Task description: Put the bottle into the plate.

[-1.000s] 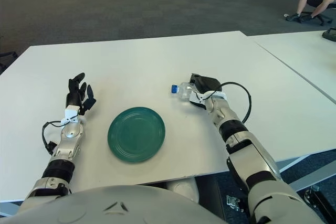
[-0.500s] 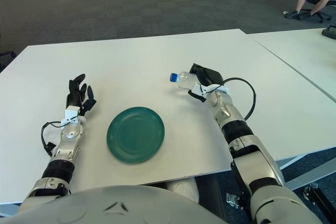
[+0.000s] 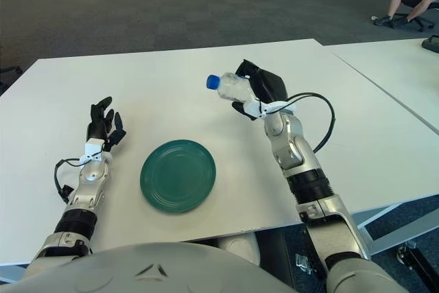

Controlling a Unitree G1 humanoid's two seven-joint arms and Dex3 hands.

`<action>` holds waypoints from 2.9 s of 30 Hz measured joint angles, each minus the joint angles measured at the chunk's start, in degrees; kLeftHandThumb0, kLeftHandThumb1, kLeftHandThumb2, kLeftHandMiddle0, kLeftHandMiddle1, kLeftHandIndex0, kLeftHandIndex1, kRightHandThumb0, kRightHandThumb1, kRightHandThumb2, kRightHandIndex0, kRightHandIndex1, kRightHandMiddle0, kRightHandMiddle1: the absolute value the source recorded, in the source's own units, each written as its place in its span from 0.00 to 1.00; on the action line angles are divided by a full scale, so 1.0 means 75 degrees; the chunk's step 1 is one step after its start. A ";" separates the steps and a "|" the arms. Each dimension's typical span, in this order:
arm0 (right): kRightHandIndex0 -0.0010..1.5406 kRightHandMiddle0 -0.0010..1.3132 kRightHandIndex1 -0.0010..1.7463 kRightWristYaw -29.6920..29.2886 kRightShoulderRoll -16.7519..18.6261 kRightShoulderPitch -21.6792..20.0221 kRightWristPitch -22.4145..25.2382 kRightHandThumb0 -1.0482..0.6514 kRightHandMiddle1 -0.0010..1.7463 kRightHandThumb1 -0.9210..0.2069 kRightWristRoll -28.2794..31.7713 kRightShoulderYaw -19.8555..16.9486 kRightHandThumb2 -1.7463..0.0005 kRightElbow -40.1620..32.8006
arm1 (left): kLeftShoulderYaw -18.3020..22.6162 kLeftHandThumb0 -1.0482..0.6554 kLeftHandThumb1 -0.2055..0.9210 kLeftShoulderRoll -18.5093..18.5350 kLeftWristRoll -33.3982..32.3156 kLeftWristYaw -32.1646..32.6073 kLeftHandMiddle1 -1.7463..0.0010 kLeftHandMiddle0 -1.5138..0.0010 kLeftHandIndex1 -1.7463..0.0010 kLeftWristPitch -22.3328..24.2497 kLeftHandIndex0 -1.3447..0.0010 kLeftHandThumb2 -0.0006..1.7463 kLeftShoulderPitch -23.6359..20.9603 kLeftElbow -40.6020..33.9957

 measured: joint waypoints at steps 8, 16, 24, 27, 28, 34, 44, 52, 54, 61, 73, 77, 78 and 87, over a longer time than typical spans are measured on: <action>0.50 0.38 0.97 0.0205 0.0243 0.0592 0.0171 0.62 1.00 0.68 -0.0019 0.0051 0.14 -0.0916 | 0.0001 0.18 1.00 0.0001 -0.0003 -0.0017 1.00 0.75 0.55 0.0001 1.00 0.47 0.0000 -0.0011; 0.50 0.38 0.96 0.0692 0.0399 0.1249 -0.0011 0.62 1.00 0.68 -0.0008 0.0396 0.14 -0.1576 | -0.0014 0.18 1.00 -0.0001 0.0002 -0.0037 1.00 0.75 0.55 0.0001 1.00 0.47 -0.0003 -0.0013; 0.51 0.38 0.95 0.1144 0.0388 0.1406 -0.0441 0.62 1.00 0.69 -0.0025 0.0756 0.14 -0.1959 | -0.0021 0.17 1.00 -0.0001 0.0009 -0.0035 1.00 0.75 0.55 0.0000 1.00 0.48 -0.0007 -0.0013; 0.51 0.39 0.95 0.1394 0.0343 0.1436 -0.0720 0.62 1.00 0.70 -0.0017 0.0912 0.14 -0.2003 | -0.0025 0.17 1.00 -0.0002 0.0019 -0.0033 1.00 0.75 0.55 -0.0001 1.00 0.48 -0.0011 -0.0013; 0.51 0.40 0.95 0.1478 0.0318 0.1451 -0.0826 0.62 1.00 0.70 -0.0008 0.0950 0.13 -0.2013 | -0.0025 0.17 1.00 -0.0002 0.0022 -0.0032 1.00 0.74 0.54 -0.0001 1.00 0.48 -0.0013 -0.0011; 0.52 0.40 0.94 0.1821 0.0192 0.1666 -0.1386 0.62 1.00 0.71 0.0006 0.1168 0.14 -0.2041 | -0.0016 0.18 1.00 0.0001 0.0024 -0.0006 1.00 0.74 0.54 0.0000 1.00 0.48 -0.0025 0.0001; 0.51 0.40 0.94 0.2145 0.0111 0.1728 -0.1979 0.62 1.00 0.70 -0.0138 0.1520 0.14 -0.1976 | -0.0048 0.19 1.00 0.0000 0.0037 0.0019 1.00 0.75 0.55 0.0001 1.00 0.48 -0.0054 0.0017; 0.52 0.41 0.94 0.2193 0.0079 0.1325 -0.2553 0.62 1.00 0.71 -0.0661 0.1842 0.13 -0.1373 | -0.0137 0.18 1.00 -0.0018 0.0067 0.0057 1.00 0.76 0.56 -0.0044 1.00 0.48 -0.0072 0.0018; 0.52 0.41 0.93 0.2163 0.0080 0.1232 -0.2689 0.62 1.00 0.71 -0.0778 0.1900 0.14 -0.1200 | -0.0151 0.17 1.00 -0.0029 0.0085 0.0079 1.00 0.76 0.56 -0.0079 1.00 0.49 -0.0072 0.0018; 0.52 0.40 0.93 0.1933 0.0089 0.0997 -0.3261 0.62 1.00 0.70 -0.1080 0.2010 0.14 -0.0728 | -0.0189 0.15 1.00 -0.0060 0.0184 0.0198 1.00 0.76 0.56 -0.0141 1.00 0.50 -0.0071 0.0018; 0.52 0.40 0.91 0.1530 0.0284 0.0722 -0.3816 0.62 1.00 0.69 -0.1521 0.2230 0.15 -0.0114 | -0.0202 0.18 1.00 -0.0078 0.0195 0.0210 1.00 0.76 0.56 -0.0138 1.00 0.48 -0.0069 -0.0006; 0.52 0.40 0.91 0.1529 0.0342 0.0719 -0.3814 0.62 1.00 0.69 -0.1612 0.2245 0.16 -0.0074 | -0.0200 0.19 1.00 -0.0097 0.0186 0.0209 1.00 0.76 0.56 -0.0138 1.00 0.48 -0.0064 -0.0016; 0.52 0.40 0.91 0.1526 0.0355 0.0716 -0.3813 0.62 1.00 0.69 -0.1639 0.2251 0.16 -0.0072 | -0.0199 0.20 1.00 -0.0098 0.0182 0.0208 1.00 0.76 0.56 -0.0138 1.00 0.48 -0.0062 -0.0016; 0.52 0.40 0.91 0.1443 0.0465 0.0691 -0.3779 0.62 1.00 0.69 -0.1938 0.2323 0.16 0.0084 | -0.0192 0.21 1.00 -0.0114 0.0160 0.0207 0.99 0.75 0.56 -0.0139 1.00 0.48 -0.0059 -0.0014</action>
